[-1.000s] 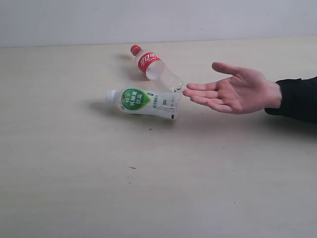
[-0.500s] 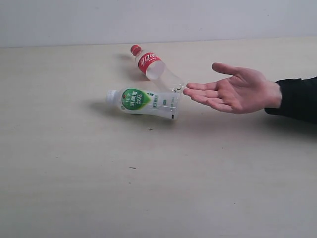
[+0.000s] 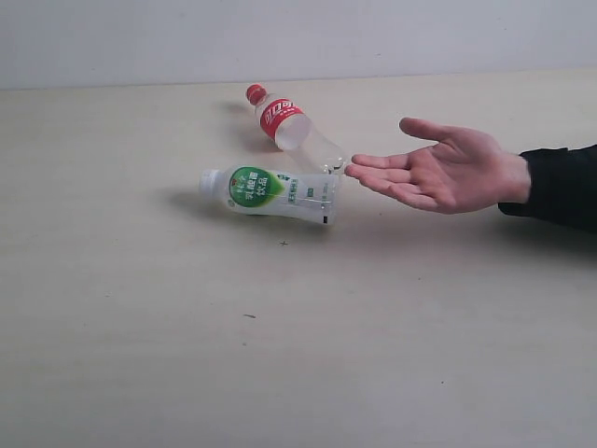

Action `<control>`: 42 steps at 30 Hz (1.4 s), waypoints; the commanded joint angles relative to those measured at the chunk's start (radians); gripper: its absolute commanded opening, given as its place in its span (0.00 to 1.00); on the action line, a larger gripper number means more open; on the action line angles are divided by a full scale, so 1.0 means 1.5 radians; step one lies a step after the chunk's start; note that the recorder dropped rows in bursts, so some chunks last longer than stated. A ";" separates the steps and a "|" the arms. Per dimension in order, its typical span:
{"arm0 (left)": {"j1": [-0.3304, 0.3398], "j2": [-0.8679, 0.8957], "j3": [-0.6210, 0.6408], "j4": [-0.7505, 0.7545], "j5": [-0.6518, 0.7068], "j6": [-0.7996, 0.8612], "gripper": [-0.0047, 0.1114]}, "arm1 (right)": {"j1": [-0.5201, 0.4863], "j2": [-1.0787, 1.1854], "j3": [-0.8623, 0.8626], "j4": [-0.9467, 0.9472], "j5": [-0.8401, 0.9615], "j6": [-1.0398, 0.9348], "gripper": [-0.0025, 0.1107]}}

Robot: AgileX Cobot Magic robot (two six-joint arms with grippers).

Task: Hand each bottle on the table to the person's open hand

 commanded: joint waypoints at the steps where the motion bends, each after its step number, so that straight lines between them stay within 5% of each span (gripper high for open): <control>1: 0.001 0.003 0.000 -0.004 -0.006 0.001 0.07 | -0.003 -0.101 0.000 -0.007 -0.014 -0.003 0.02; 18: 0.001 0.002 0.000 -0.004 -0.006 0.001 0.07 | -0.003 -0.165 -0.004 -0.011 -0.019 -0.002 0.02; 20: 0.001 0.002 0.000 0.012 -0.057 0.000 0.07 | -0.003 -0.165 -0.004 -0.011 -0.019 -0.002 0.02; 23: 0.000 0.002 0.000 -0.002 -0.116 -0.164 0.07 | -0.003 -0.165 -0.004 -0.011 -0.019 -0.002 0.02; 27: 0.000 0.002 0.000 -0.002 -0.242 -0.157 0.07 | -0.003 -0.165 -0.004 -0.011 -0.019 -0.002 0.02; 39: 0.000 0.002 0.000 0.017 -0.182 -0.206 0.07 | -0.003 -0.165 -0.004 -0.012 -0.019 -0.002 0.02; 42: 0.000 0.003 0.000 0.016 -0.240 -0.206 0.07 | -0.003 -0.165 -0.004 -0.011 -0.019 -0.002 0.02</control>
